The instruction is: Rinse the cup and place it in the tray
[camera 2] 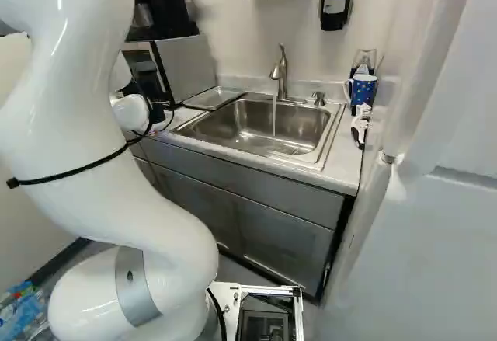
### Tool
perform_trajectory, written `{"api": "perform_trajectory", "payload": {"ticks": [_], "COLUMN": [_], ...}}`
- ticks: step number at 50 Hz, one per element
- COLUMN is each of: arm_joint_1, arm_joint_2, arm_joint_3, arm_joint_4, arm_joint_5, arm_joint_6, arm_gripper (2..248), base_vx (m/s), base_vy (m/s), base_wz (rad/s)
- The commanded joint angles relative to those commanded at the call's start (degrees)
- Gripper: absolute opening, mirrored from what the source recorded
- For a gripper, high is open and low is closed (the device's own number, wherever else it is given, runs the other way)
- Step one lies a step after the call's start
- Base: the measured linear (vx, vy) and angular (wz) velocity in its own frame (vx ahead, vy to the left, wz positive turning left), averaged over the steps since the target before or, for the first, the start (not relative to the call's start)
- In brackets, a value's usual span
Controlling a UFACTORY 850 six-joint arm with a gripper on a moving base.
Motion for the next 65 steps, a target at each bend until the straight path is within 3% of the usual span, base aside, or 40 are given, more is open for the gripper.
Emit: {"api": "perform_trajectory", "payload": {"ticks": [65], "arm_joint_1": [0.00], "arm_joint_2": [0.00], "arm_joint_3": [0.00], "arm_joint_4": [0.00], "arm_joint_5": [0.00], "arm_joint_6": [0.00], "arm_gripper": [247], "base_vx": [0.000], "base_vy": [0.000], "base_wz": [0.000]}}
